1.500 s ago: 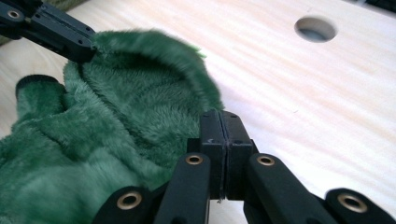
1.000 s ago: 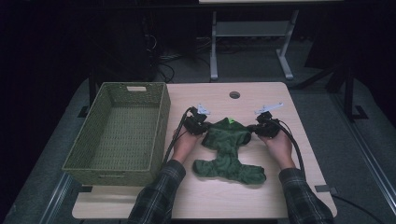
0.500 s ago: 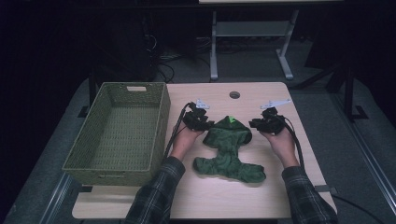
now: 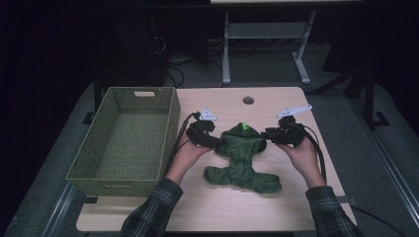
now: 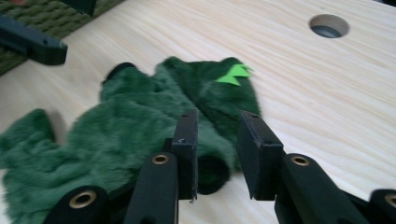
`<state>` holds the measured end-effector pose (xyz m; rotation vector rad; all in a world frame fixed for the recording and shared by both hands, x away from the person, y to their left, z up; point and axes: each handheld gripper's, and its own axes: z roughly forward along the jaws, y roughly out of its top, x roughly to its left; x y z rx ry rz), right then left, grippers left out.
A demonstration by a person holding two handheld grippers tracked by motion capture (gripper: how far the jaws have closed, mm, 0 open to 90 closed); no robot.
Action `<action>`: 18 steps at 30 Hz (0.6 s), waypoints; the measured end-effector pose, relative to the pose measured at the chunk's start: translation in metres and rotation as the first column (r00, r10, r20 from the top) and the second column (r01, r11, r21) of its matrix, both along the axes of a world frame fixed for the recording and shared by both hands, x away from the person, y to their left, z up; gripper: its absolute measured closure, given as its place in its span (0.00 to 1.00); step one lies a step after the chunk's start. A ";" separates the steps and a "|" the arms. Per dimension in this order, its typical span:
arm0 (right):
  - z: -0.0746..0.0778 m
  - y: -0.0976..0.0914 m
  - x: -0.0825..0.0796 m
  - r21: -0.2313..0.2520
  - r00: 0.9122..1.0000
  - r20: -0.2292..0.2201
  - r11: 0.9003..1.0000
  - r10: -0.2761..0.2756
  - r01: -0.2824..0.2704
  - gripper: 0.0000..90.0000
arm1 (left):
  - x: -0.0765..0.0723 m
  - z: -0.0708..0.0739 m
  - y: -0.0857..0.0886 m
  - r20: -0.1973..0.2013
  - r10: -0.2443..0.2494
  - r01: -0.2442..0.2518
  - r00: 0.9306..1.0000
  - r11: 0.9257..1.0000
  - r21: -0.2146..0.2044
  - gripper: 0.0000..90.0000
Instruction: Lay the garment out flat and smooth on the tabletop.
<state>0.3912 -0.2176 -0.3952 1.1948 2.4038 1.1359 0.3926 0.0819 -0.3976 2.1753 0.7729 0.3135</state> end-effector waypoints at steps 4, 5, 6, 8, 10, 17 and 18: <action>0.000 0.007 -0.010 0.006 1.000 0.003 1.000 0.029 -0.029 0.76 | -0.018 0.000 0.002 0.005 -0.012 0.012 1.000 1.000 0.008 0.21; 0.000 0.009 -0.013 0.012 0.999 0.006 0.999 0.034 -0.034 0.76 | -0.024 0.000 0.003 0.009 -0.016 0.016 1.000 1.000 0.010 0.20; 0.000 0.010 -0.017 0.018 0.999 0.011 0.999 0.047 -0.047 0.76 | -0.029 -0.001 0.004 0.013 -0.018 0.018 1.000 1.000 0.010 0.19; -0.001 0.012 -0.022 0.022 0.999 0.001 0.999 0.050 -0.050 0.76 | -0.039 -0.004 0.007 0.013 -0.026 0.026 1.000 1.000 0.010 0.17; -0.001 0.013 -0.024 0.024 0.998 0.000 0.998 0.056 -0.056 0.75 | -0.044 -0.005 0.008 0.012 -0.033 0.033 0.999 0.999 0.012 0.16; -0.006 0.025 -0.042 0.039 0.995 0.019 0.994 0.098 -0.099 0.75 | -0.081 -0.018 0.022 0.015 -0.044 0.044 0.999 0.999 0.025 0.16; -0.006 0.027 -0.044 0.043 0.994 0.025 0.994 0.103 -0.105 0.75 | -0.085 -0.020 0.023 0.011 -0.051 0.051 0.999 0.998 0.030 0.16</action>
